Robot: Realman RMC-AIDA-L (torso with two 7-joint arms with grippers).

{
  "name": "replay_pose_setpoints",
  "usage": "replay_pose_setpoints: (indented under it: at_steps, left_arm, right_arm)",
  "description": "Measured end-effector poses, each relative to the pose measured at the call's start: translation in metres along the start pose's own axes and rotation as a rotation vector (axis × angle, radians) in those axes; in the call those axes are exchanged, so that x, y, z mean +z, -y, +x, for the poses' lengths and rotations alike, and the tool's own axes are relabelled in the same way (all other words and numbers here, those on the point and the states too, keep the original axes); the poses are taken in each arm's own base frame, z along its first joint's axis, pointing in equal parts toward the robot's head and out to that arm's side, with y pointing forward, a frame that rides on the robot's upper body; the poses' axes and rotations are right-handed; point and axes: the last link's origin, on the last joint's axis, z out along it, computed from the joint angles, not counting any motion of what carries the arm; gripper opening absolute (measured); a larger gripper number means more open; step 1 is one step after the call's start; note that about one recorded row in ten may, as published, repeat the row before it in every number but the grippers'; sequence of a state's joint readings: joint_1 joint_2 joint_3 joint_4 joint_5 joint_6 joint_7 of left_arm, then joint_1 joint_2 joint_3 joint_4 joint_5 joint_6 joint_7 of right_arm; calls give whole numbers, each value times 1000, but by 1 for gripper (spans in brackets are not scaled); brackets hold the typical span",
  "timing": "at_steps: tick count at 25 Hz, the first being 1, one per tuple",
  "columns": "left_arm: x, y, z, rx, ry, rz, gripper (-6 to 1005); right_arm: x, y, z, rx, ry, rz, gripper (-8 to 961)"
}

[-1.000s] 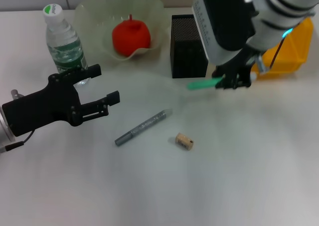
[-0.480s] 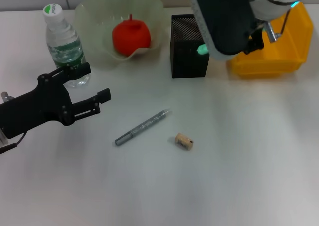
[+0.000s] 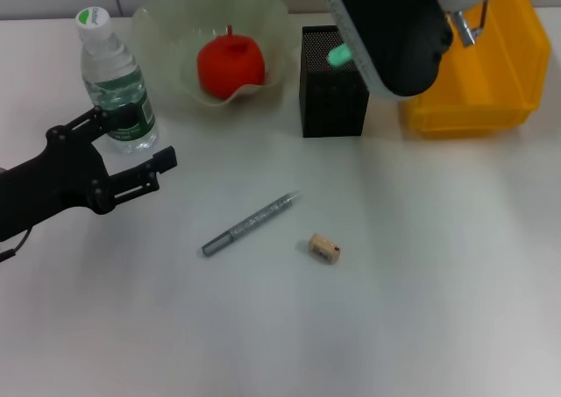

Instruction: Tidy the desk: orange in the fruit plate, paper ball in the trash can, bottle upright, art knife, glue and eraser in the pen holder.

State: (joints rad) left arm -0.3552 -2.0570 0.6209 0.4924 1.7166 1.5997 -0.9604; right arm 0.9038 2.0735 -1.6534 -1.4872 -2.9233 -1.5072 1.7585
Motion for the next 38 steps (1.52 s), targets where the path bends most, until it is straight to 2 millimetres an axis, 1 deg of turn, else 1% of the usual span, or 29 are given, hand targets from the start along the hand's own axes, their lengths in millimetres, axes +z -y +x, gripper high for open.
replay_pose_setpoints:
  at_steps: [2,4,6,7,8,12,15,16,17,18,23,28,32,38]
  left_arm:
    - [-2,1,0,2,-2,9,836]
    - [-4,2,0,8,-2,16,836]
    - [-5,3,0,23,-5,27,836]
    - [-5,3,0,26,-6,28,836]
    - [-6,3,0,33,-8,33,837]
    - [-7,2,-2,67,-15,50,837]
    - [-8,2,-5,77,-23,68,836]
    - [-8,1,-5,79,-26,73,836]
    - [-8,1,-6,86,-31,82,837]
    - [-9,0,-7,92,-35,88,837]
    - [-8,-4,-14,109,-46,108,837]
    - [-7,-8,-19,117,-57,127,837]
    - [-7,-10,-21,132,-65,140,836]
    - [-7,-14,-26,139,-64,151,836]
  right_arm:
    - [2,3,5,-33,8,66,186]
    - [2,3,6,-46,10,85,190]
    - [5,1,10,-72,14,126,195]
    - [10,-3,12,-100,17,160,197]
    - [10,-3,12,-100,17,160,199]
    - [22,-15,19,-192,10,257,208]
    - [26,-26,23,-267,-9,344,215]
    - [27,-28,25,-296,-21,376,217]
    - [31,-35,27,-352,-44,420,219]
    - [31,-35,27,-352,-44,420,222]
    - [47,-51,32,-536,-133,527,233]
    - [63,-58,31,-692,-225,626,244]
    - [80,-71,25,-830,-292,683,253]
    - [88,-83,17,-911,-327,728,267]
